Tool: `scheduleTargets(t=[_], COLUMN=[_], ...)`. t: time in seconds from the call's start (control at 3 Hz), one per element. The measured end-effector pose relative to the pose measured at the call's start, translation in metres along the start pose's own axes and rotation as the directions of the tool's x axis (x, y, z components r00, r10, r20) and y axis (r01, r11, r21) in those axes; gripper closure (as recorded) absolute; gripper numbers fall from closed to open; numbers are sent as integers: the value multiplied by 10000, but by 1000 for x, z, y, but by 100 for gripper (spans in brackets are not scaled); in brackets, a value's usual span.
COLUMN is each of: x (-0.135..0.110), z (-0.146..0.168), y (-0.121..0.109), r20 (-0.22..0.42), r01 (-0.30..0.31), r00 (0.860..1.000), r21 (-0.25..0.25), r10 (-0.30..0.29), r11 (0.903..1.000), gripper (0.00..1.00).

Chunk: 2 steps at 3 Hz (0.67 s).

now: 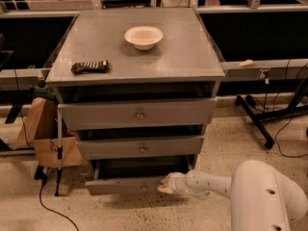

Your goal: Close bottom drawer

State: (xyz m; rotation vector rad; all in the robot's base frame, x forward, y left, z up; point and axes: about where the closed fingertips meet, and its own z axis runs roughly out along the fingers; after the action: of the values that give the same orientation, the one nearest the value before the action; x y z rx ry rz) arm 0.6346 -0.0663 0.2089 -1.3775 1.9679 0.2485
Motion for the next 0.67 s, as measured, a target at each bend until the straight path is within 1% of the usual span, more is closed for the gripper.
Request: scheduleTargets(t=[0.33, 0.67], x=[2, 3], z=[-4, -8], y=[7, 14], r20=[0, 0], r01=[0, -1], r00=[10000, 10000], r21=[0, 0], r10=[0, 1], r11=[10000, 10000], gripper=[0, 0])
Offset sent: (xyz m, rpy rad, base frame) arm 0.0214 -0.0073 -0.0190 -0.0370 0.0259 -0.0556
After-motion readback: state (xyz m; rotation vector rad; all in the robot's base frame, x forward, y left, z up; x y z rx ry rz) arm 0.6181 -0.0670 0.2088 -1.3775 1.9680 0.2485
